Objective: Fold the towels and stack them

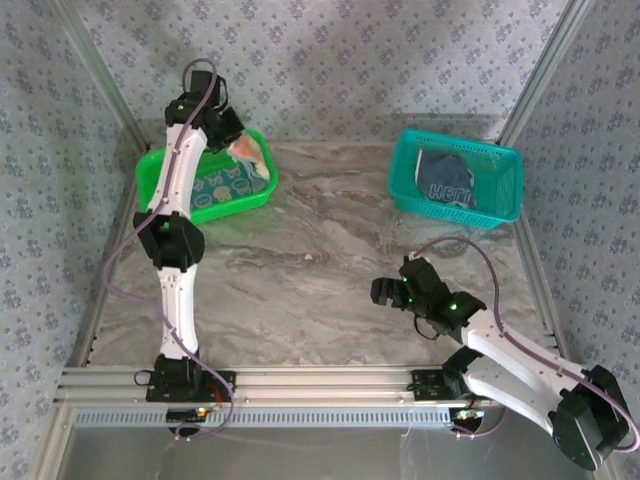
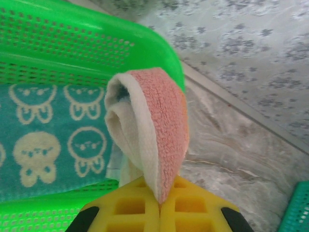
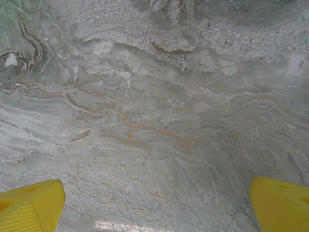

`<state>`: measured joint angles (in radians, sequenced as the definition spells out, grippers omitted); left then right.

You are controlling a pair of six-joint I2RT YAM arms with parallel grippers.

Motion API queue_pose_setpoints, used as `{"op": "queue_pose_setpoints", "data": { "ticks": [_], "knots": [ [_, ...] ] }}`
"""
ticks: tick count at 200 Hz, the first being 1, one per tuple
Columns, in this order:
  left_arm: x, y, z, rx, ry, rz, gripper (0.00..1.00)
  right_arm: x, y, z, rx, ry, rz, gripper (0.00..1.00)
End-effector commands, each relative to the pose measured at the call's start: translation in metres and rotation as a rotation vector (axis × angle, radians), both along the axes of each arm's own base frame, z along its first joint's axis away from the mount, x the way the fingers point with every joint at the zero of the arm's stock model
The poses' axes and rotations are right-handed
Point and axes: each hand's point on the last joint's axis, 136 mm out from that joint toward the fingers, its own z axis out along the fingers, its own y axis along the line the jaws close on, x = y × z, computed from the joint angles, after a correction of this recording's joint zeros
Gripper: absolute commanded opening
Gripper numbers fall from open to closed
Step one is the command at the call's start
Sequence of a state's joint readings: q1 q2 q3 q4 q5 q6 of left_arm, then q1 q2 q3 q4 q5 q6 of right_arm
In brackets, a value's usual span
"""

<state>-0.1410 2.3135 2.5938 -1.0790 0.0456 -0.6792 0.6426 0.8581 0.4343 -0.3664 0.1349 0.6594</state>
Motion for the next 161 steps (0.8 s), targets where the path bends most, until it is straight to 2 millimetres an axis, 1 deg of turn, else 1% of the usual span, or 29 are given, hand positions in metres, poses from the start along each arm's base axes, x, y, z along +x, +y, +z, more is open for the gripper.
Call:
{"op": "queue_pose_setpoints", "data": {
  "ticks": [1, 52, 81, 94, 115, 161],
  "knots": [
    [-0.016, 0.020, 0.036, 0.042, -0.051, 0.011, 0.00, 0.003, 0.001, 0.006, 0.015, -0.008, -0.016, 1.00],
    [-0.029, 0.053, 0.030, 0.074, -0.024, 0.051, 0.00, 0.004, 0.004, 0.006, 0.010, -0.006, -0.010, 1.00],
    [-0.038, 0.072, 0.024, 0.083, -0.007, 0.071, 0.00, 0.006, 0.008, 0.007, 0.009, -0.003, -0.002, 1.00],
    [-0.042, 0.081, 0.019, 0.082, 0.001, 0.082, 0.00, 0.007, 0.010, 0.007, 0.009, -0.001, 0.002, 1.00],
    [-0.046, 0.089, 0.009, 0.067, 0.004, 0.085, 0.00, 0.008, 0.015, 0.007, 0.008, 0.004, 0.014, 1.00],
    [-0.046, 0.108, -0.024, 0.072, 0.052, 0.072, 0.00, 0.009, 0.025, 0.008, -0.013, 0.016, 0.040, 1.00]
  ]
}}
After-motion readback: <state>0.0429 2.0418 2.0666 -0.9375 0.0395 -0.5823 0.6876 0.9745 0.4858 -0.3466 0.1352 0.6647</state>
